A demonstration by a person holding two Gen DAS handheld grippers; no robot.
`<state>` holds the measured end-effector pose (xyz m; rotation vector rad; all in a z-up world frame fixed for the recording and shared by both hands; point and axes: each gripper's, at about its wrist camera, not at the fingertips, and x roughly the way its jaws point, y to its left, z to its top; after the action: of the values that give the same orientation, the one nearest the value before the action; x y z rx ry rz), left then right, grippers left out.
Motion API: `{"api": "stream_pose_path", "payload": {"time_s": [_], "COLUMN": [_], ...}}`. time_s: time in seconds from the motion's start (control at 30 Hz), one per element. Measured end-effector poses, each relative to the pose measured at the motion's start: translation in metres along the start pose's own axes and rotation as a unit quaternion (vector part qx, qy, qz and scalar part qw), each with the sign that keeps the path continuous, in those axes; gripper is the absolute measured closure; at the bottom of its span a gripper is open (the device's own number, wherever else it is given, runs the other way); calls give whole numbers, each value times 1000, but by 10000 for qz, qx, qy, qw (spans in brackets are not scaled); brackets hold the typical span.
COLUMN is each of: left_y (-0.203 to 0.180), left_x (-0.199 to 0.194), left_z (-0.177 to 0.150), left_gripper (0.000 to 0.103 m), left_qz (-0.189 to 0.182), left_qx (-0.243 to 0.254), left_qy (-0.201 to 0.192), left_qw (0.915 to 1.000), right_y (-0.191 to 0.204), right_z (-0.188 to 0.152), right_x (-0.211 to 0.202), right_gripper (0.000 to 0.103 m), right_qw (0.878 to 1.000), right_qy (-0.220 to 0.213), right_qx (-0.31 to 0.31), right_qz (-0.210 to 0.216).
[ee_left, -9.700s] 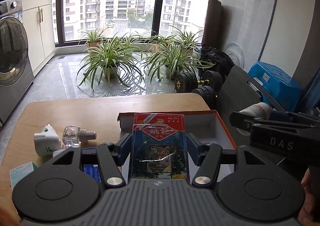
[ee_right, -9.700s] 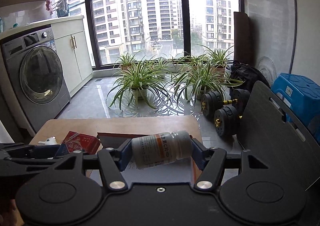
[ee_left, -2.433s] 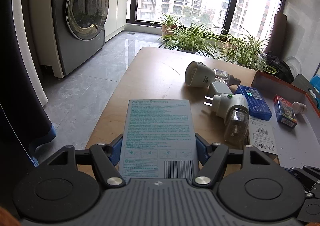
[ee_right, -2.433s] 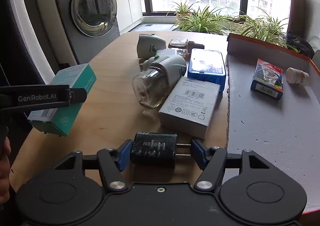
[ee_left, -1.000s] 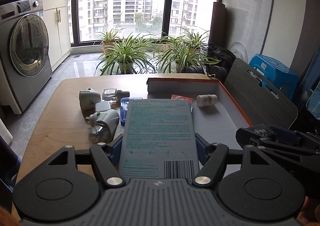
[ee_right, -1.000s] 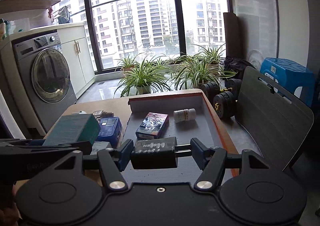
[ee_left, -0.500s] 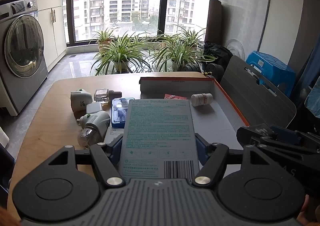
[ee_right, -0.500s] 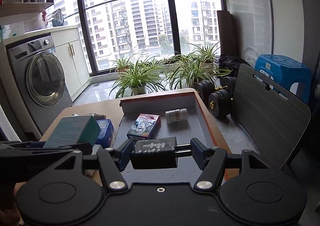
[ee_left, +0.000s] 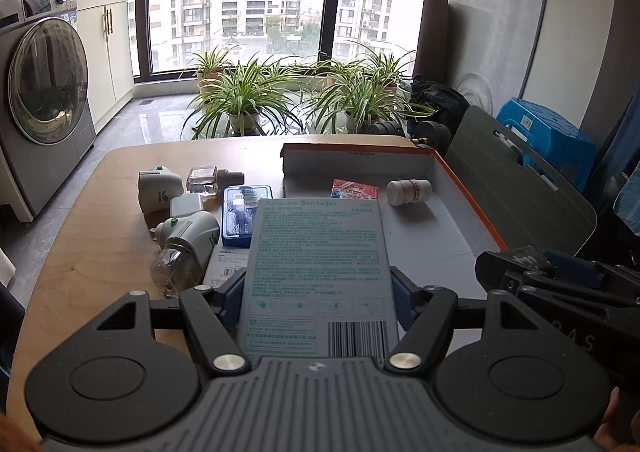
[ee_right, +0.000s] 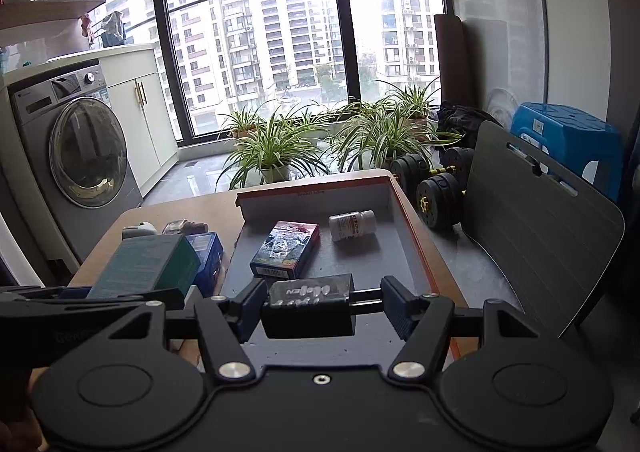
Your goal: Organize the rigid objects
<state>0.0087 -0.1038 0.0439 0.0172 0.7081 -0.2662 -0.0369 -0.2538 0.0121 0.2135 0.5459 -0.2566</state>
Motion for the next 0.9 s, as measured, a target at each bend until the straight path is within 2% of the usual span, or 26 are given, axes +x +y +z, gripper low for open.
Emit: {"api": "stream_pose_path", "payload": {"time_s": [0.9], "left_y": [-5], "left_x": [11], "left_z": [-5], "left_gripper": [31], "left_qz": [-64], "left_qx": [-37], "left_qy": [143], "left_qw": [9999], "right_y": [-8], "right_z": [-2], "right_x": [10], "right_gripper": [27], "right_qw": [9999], "right_qy": [81], "right_qx": [74], "right_qz": [-56]}}
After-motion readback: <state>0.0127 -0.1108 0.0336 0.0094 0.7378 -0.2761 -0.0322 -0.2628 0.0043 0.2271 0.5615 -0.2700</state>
